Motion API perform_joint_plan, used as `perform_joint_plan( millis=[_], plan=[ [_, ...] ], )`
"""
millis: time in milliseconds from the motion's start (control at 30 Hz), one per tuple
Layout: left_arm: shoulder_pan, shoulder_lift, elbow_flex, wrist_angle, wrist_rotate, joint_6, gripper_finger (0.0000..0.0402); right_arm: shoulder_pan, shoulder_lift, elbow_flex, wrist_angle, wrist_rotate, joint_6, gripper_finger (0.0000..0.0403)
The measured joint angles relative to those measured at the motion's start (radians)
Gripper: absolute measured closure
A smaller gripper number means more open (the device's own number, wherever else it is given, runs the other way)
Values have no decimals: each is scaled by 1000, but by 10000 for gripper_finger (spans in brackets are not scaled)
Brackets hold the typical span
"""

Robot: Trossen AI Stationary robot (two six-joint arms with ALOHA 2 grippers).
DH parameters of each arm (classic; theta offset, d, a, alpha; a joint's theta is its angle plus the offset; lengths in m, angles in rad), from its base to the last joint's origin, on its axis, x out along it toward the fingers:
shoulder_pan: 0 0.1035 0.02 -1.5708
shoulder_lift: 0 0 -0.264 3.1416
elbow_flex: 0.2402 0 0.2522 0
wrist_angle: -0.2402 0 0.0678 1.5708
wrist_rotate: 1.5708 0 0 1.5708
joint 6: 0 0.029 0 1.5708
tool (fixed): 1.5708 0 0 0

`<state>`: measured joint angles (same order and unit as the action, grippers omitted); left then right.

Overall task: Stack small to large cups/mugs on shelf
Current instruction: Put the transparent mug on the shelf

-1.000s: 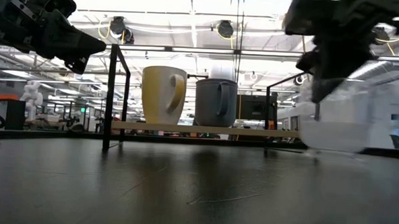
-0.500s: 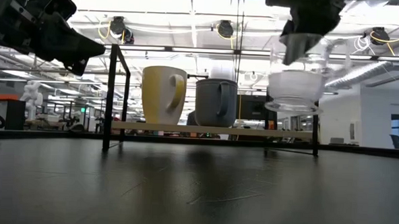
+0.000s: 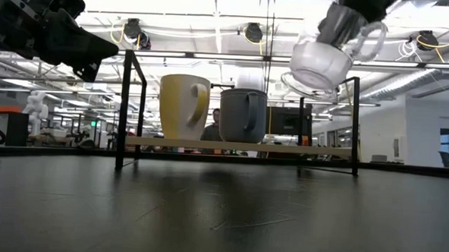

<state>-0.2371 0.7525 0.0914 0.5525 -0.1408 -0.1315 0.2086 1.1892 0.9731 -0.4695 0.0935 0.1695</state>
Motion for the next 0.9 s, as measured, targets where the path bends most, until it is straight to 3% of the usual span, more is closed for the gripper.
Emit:
perform_joint_plan(
  millis=[333, 467, 633, 900],
  plan=[
    [0, 0, 0, -2, 2, 16, 394, 25, -191, -261, 248, 68, -18, 403],
    [0, 0, 0, -3, 2, 18, 394, 24, -238, -312, 267, 116, -25, 403],
    [0, 0, 0, -2, 2, 18, 394, -22, -270, -282, 203, 114, -36, 403],
    [0, 0, 0, -2, 2, 24, 394, -182, -212, -34, -135, 73, -69, 403]
  ],
)
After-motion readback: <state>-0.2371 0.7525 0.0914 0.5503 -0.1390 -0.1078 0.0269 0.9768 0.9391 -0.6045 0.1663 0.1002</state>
